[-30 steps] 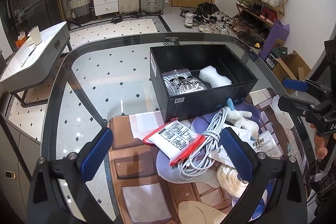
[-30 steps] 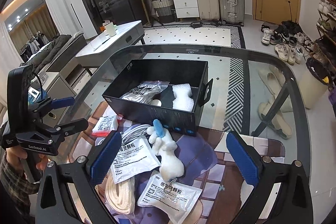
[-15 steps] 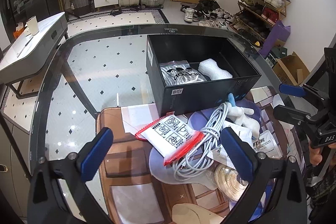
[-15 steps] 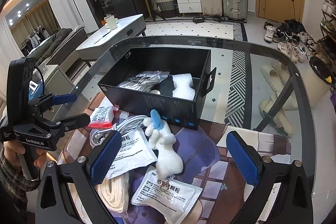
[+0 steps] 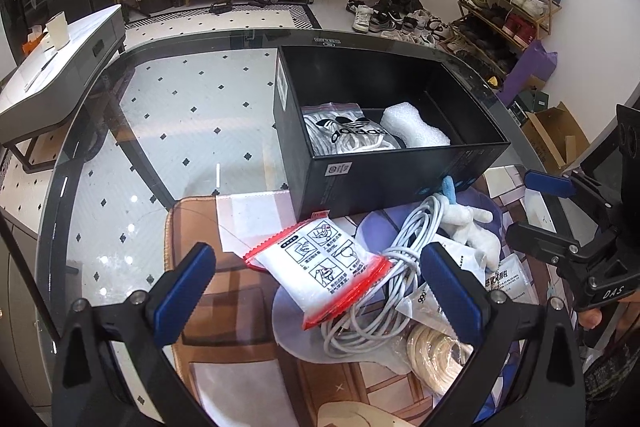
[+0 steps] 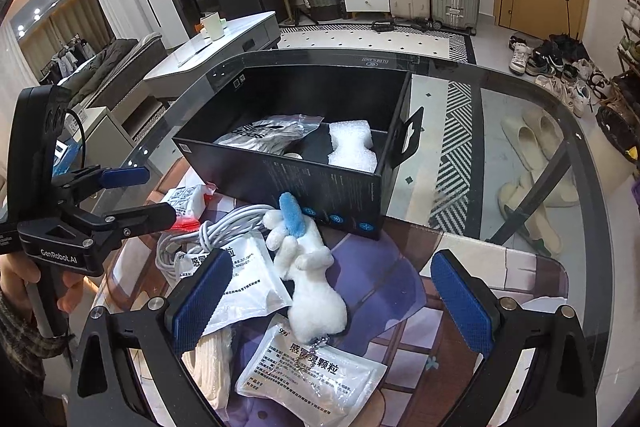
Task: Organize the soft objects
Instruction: 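Withdraw both grippers from the box toward the remaining items, then grasp the white plush toy with the right gripper while the left gripper grasps the red-edged packet, then lift the plush toy and red-edged packet and carry both over the black box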
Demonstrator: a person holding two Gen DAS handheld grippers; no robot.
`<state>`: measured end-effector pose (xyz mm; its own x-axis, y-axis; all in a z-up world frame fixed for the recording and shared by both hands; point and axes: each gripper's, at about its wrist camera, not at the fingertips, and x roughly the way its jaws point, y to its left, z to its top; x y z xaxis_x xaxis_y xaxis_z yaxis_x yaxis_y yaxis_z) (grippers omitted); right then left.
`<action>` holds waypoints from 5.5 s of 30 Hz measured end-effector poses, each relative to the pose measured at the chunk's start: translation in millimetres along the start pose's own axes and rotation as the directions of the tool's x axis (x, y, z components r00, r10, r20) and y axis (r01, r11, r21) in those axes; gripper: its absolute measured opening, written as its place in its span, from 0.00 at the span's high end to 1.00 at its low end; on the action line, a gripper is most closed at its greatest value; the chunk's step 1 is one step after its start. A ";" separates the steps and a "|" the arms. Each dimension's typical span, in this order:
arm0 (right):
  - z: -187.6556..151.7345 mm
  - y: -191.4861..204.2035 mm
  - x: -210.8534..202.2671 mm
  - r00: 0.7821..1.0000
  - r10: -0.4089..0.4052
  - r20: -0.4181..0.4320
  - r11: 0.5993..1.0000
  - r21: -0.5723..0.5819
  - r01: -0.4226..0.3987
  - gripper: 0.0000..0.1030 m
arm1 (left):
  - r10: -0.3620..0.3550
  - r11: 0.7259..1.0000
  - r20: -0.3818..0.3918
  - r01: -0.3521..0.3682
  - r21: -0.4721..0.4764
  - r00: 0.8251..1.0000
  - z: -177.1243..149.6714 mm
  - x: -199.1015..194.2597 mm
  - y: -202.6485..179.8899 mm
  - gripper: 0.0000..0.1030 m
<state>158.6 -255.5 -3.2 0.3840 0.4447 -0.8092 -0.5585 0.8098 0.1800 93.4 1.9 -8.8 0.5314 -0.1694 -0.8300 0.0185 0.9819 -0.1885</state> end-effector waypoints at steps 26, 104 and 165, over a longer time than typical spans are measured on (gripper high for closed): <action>1.4 5.1 38.2 0.998 -0.019 -0.061 0.999 -0.052 0.016 0.03 | -0.022 0.993 -0.051 0.016 -0.115 0.998 3.0 27.3 16.8 0.04; 28.1 27.0 -37.7 0.998 0.065 -0.005 0.998 -0.022 -0.065 0.68 | 0.009 0.997 0.067 -0.014 0.079 0.998 21.9 -46.8 -36.2 0.50; 140.2 -10.1 46.8 0.996 0.087 -0.024 0.994 0.067 -0.086 0.68 | -0.005 0.996 0.003 0.005 0.090 1.000 104.1 30.5 -34.8 0.50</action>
<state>285.3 -189.2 35.5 0.3162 0.5047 -0.8033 -0.5391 0.7924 0.2856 197.1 -28.6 27.0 0.5338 -0.1739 -0.8276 0.0972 0.9848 -0.1442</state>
